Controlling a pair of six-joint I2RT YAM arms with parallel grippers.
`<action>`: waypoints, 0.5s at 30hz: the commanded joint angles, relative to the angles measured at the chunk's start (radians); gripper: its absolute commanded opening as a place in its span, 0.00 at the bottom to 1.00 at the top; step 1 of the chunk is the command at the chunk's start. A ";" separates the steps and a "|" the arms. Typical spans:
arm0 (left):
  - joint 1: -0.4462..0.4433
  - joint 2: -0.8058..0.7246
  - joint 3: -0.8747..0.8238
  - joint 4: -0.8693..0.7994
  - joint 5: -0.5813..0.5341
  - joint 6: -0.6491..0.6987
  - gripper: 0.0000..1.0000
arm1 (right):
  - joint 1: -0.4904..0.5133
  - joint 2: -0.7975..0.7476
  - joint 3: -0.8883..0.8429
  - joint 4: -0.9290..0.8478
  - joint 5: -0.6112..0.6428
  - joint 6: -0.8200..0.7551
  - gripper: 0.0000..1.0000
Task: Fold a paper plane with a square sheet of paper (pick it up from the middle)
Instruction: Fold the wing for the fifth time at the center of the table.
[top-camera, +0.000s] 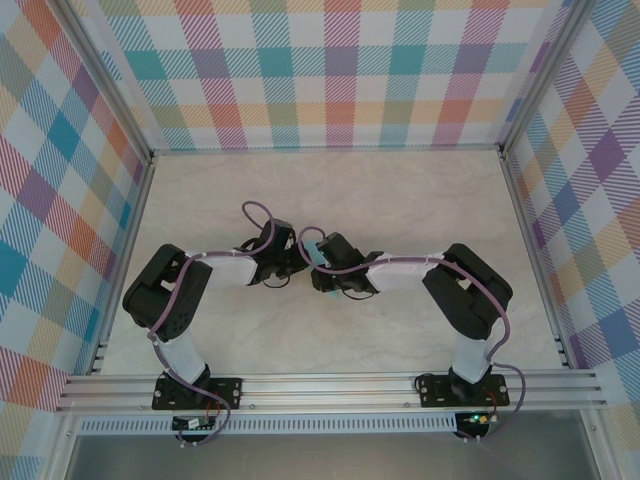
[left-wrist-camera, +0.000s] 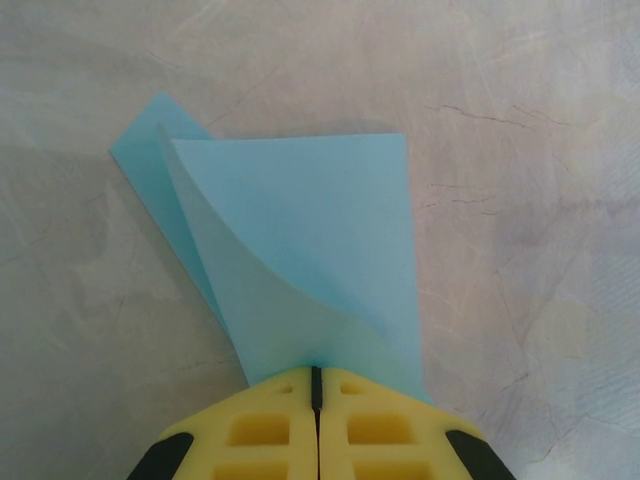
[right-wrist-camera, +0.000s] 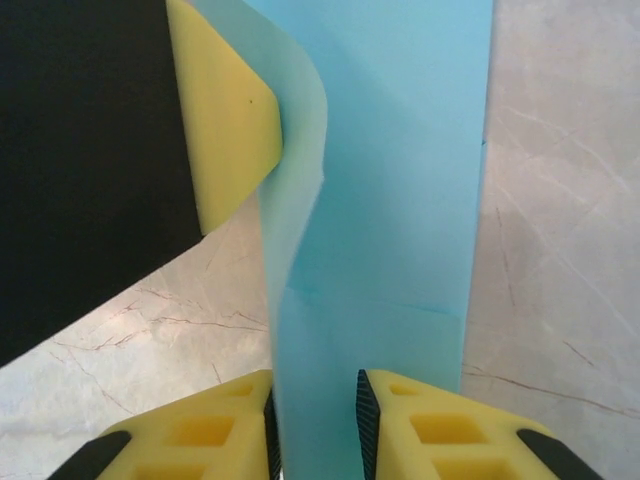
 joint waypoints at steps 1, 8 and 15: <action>-0.010 -0.016 0.026 -0.033 -0.013 -0.009 0.06 | 0.005 -0.005 -0.023 0.042 0.010 -0.013 0.31; -0.010 -0.009 0.038 -0.051 -0.018 -0.034 0.06 | 0.005 -0.015 -0.054 0.128 -0.010 -0.098 0.35; -0.010 -0.006 0.046 -0.065 -0.019 -0.048 0.06 | 0.006 -0.006 -0.078 0.187 0.028 -0.134 0.31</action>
